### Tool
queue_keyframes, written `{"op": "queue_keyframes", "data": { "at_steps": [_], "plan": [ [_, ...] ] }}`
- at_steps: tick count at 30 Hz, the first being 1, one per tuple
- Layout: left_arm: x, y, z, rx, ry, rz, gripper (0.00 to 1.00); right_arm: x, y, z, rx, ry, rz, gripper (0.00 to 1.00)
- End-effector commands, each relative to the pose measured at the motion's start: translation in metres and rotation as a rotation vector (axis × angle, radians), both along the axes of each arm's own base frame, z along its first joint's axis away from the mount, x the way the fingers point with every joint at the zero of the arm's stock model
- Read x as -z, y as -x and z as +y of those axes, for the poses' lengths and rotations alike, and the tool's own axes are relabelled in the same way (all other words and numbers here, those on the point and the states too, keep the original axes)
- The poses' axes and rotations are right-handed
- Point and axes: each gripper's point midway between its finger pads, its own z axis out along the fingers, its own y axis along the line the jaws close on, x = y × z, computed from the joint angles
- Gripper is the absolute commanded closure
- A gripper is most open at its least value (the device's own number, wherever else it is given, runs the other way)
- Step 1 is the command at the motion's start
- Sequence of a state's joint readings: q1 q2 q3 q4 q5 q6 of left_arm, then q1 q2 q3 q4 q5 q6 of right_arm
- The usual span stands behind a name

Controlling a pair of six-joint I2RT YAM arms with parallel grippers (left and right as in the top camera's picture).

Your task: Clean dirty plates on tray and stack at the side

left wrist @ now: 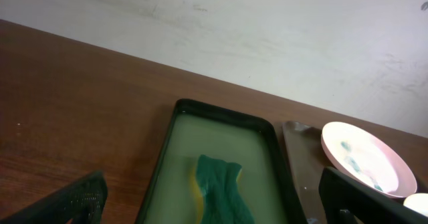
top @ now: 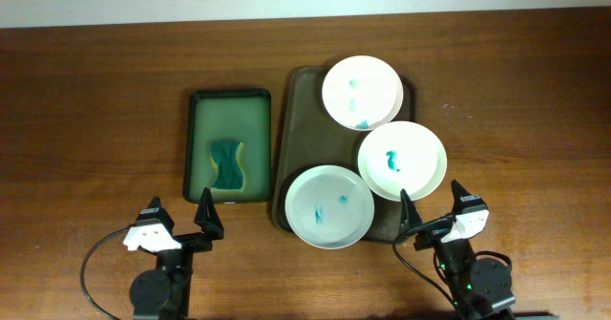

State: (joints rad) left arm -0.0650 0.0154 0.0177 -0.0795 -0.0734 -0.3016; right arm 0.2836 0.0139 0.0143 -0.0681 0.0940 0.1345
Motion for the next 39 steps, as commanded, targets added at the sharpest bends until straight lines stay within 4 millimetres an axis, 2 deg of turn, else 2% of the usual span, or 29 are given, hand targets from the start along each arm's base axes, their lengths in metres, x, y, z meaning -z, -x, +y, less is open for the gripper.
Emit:
{"op": "queue_keyframes", "data": {
  "at_steps": [1,24,25,27,28,30,31,33,35,36,37,38,39],
  "plan": [
    [0.003,0.000,-0.002,0.014,-0.014,0.002,0.01,0.004,-0.001,-0.003,0.017,-0.001,0.006,0.02],
    [0.003,0.000,-0.002,0.014,-0.014,0.002,0.01,0.004,-0.001,-0.003,0.016,-0.002,0.006,0.02],
    [-0.009,-0.001,-0.002,0.015,0.005,-0.046,0.01,0.003,-0.001,-0.002,0.011,-0.003,0.002,0.02],
    [-0.014,0.000,-0.015,0.088,0.009,-0.064,0.01,0.002,0.003,0.015,-0.089,-0.011,0.004,0.02],
    [-0.021,0.000,-0.024,0.140,0.010,-0.092,0.01,-0.005,0.009,0.034,-0.202,-0.063,-0.010,0.02],
    [-0.063,0.006,-0.030,0.181,-0.010,-0.237,0.01,-0.032,0.014,0.039,-0.239,-0.140,-0.054,0.02],
    [-0.088,0.012,-0.030,0.178,-0.062,-0.286,0.00,-0.055,0.019,0.038,-0.242,-0.146,-0.095,0.02],
    [-0.127,0.014,-0.030,0.175,-0.184,-0.230,0.00,-0.101,0.030,0.034,-0.242,-0.141,-0.107,0.02],
    [-0.148,-0.002,-0.032,0.193,-0.179,-0.096,0.01,-0.127,0.034,0.033,-0.233,-0.119,0.024,0.02],
    [-0.155,-0.020,-0.037,0.226,-0.171,0.036,0.01,-0.139,0.033,0.033,-0.225,-0.097,0.161,0.02],
    [-0.154,-0.033,-0.039,0.241,-0.164,0.140,0.01,-0.145,0.031,0.034,-0.220,-0.084,0.236,0.02],
    [-0.146,-0.050,-0.042,0.263,-0.155,0.321,0.01,-0.151,0.024,0.036,-0.210,-0.061,0.373,0.02],
    [-0.138,-0.058,-0.043,0.273,-0.150,0.412,0.01,-0.152,0.018,0.038,-0.205,-0.050,0.440,0.02]
  ]
}}
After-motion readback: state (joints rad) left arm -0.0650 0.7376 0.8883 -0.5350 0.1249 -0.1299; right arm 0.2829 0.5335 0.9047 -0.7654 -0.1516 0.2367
